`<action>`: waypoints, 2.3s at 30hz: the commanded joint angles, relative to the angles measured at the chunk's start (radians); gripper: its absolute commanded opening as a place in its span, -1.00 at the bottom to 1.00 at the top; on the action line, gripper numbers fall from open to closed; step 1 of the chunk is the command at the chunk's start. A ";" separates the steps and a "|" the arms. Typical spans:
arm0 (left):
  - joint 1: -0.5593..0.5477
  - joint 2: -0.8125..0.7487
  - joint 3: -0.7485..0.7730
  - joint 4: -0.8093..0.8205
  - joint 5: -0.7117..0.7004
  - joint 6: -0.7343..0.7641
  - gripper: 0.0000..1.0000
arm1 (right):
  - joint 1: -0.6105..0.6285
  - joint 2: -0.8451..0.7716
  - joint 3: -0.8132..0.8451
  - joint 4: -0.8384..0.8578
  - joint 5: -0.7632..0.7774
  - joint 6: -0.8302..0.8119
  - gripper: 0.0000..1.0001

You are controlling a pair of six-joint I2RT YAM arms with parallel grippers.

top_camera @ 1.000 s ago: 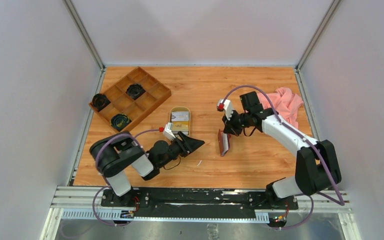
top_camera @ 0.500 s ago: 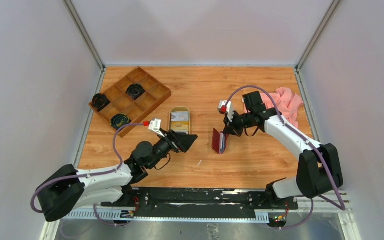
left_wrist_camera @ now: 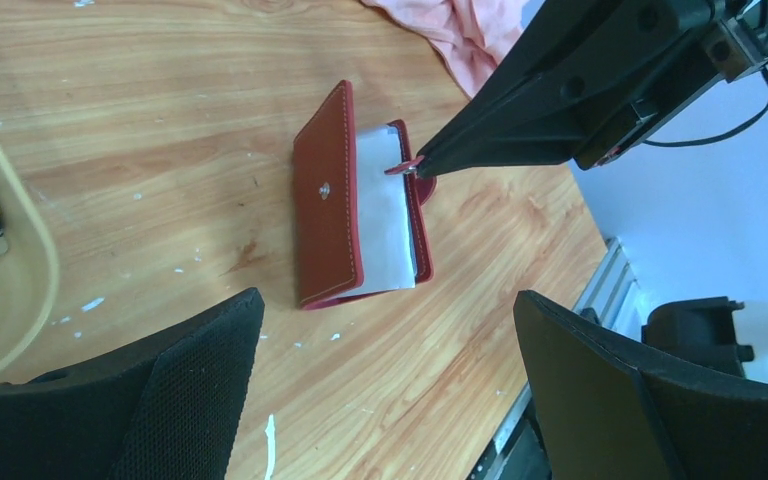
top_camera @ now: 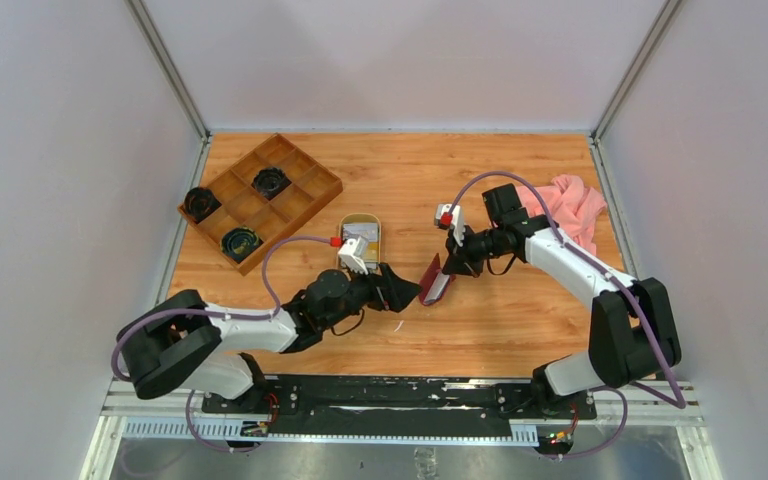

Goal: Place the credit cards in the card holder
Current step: Open the card holder at the center of the board.

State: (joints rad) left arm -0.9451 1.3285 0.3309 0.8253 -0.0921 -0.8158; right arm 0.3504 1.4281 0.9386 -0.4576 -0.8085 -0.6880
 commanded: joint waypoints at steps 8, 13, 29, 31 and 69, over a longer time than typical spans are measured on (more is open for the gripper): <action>-0.024 0.144 0.176 -0.134 -0.082 0.217 0.89 | -0.013 0.011 0.026 -0.036 -0.021 -0.003 -0.99; -0.024 0.206 0.223 -0.150 -0.077 0.271 0.68 | -0.013 0.014 0.027 -0.038 -0.020 -0.004 -1.00; -0.024 0.289 0.252 -0.162 -0.100 0.231 -1.00 | -0.031 0.002 0.032 -0.047 0.050 -0.014 -0.99; -0.024 0.263 0.215 -0.162 -0.126 0.167 -1.00 | -0.047 0.000 0.035 -0.047 0.110 -0.010 -0.99; -0.168 0.257 0.191 -0.158 -0.342 -0.017 -1.00 | -0.063 0.171 0.189 -0.329 -0.033 -0.037 -0.37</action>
State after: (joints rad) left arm -1.0985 1.5791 0.4992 0.6704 -0.3943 -0.8242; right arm 0.2543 1.5028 1.1183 -0.6952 -0.7460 -0.6914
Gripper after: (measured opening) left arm 0.011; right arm 0.350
